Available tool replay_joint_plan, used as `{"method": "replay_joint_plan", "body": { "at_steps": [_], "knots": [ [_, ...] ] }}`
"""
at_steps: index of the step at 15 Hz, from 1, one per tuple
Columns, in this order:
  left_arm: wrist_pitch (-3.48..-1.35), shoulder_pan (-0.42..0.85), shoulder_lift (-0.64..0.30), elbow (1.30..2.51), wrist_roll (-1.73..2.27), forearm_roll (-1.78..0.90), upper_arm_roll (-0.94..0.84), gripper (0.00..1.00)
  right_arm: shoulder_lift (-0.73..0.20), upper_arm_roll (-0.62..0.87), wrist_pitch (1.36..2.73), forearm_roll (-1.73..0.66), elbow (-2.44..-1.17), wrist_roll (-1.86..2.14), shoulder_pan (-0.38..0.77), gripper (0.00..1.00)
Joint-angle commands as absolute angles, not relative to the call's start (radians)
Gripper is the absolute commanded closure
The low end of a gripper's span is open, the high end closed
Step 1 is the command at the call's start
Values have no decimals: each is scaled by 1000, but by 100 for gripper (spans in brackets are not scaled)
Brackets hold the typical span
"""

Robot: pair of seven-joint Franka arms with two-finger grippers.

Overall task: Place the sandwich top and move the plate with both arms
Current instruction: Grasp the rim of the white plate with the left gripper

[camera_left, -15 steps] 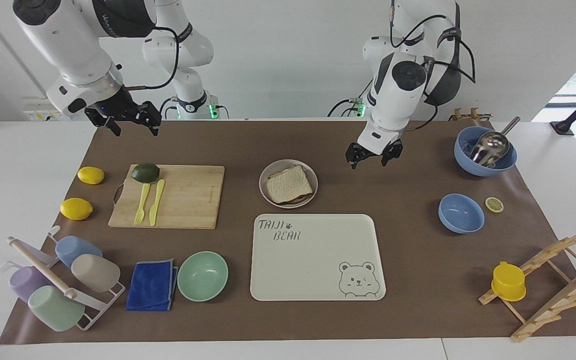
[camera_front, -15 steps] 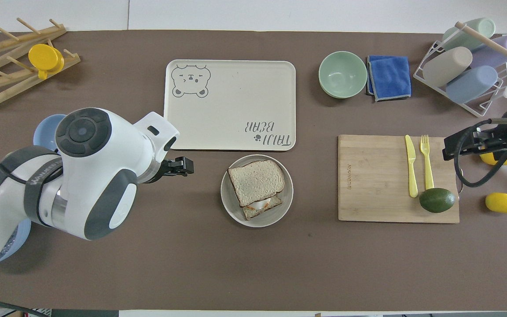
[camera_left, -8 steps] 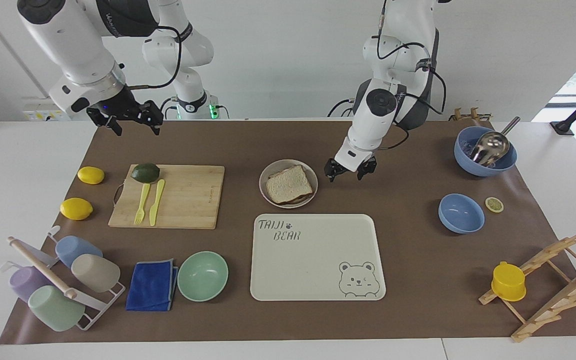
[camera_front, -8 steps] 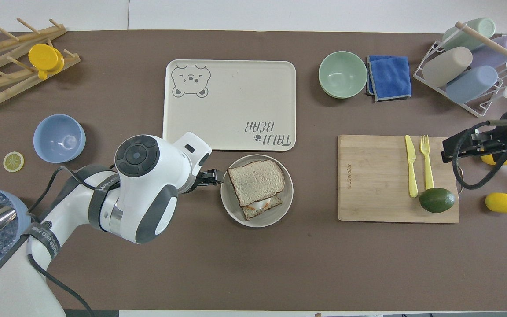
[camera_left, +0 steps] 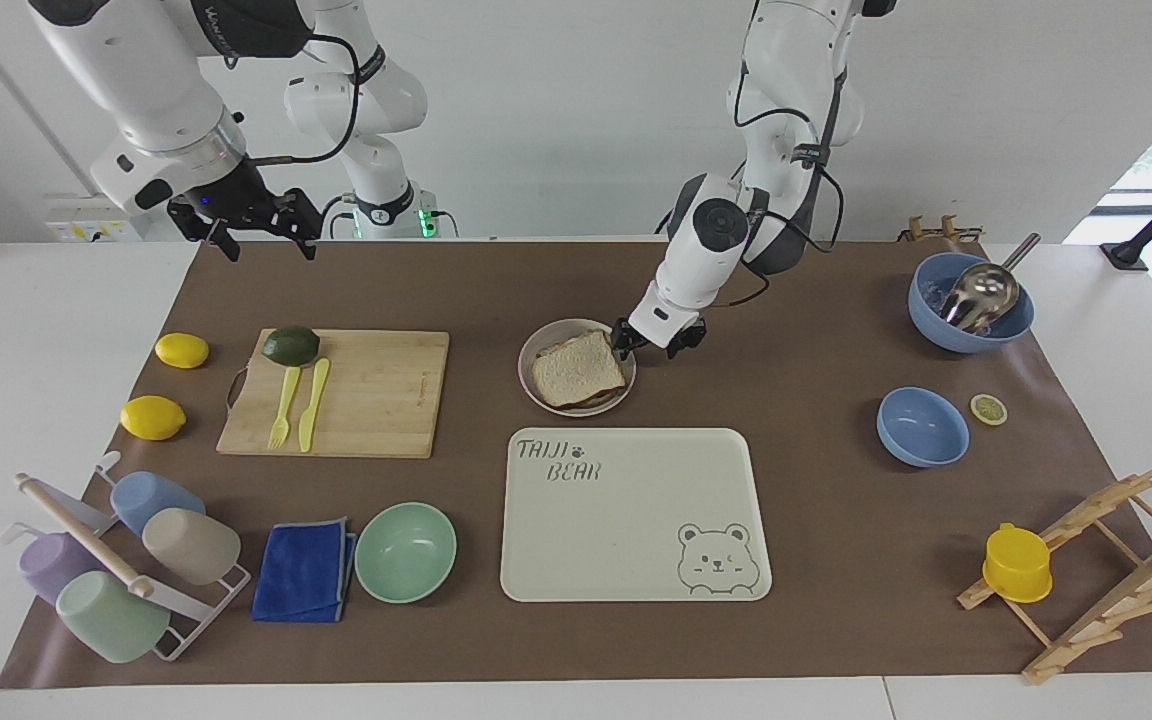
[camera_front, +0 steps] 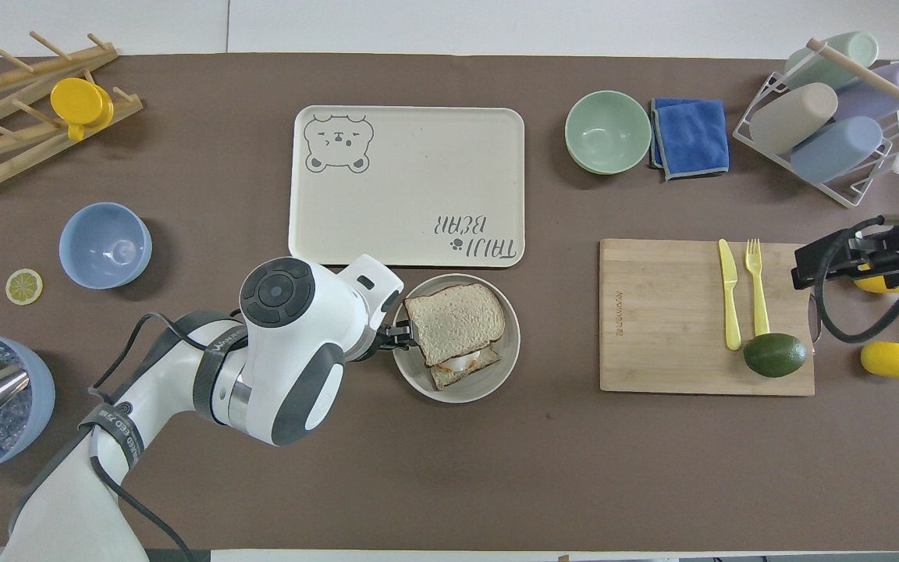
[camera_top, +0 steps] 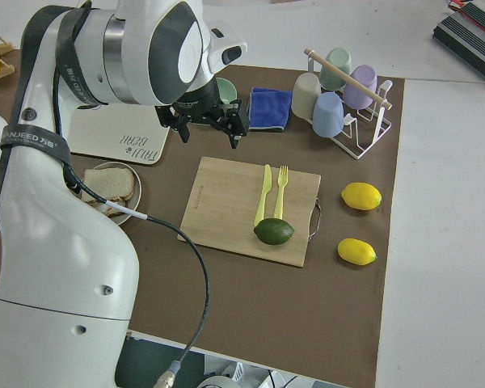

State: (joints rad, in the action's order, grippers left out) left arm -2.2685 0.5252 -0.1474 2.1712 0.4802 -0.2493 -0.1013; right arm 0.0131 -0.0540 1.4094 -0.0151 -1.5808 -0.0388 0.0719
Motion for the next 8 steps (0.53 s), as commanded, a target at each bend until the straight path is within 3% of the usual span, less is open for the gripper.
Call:
{"method": "replay_joint_plan", "body": {
  "at_steps": [1,8],
  "knots": [
    [-2338,551,-126,2226,477,-271,-87,26,17,-55,1394,-3,-1575,-31,69,0],
    [-2387,568,-127,2252,479,-340,-87,54,18,-52,1401,-5,-1575,-29,69,0]
  ]
}}
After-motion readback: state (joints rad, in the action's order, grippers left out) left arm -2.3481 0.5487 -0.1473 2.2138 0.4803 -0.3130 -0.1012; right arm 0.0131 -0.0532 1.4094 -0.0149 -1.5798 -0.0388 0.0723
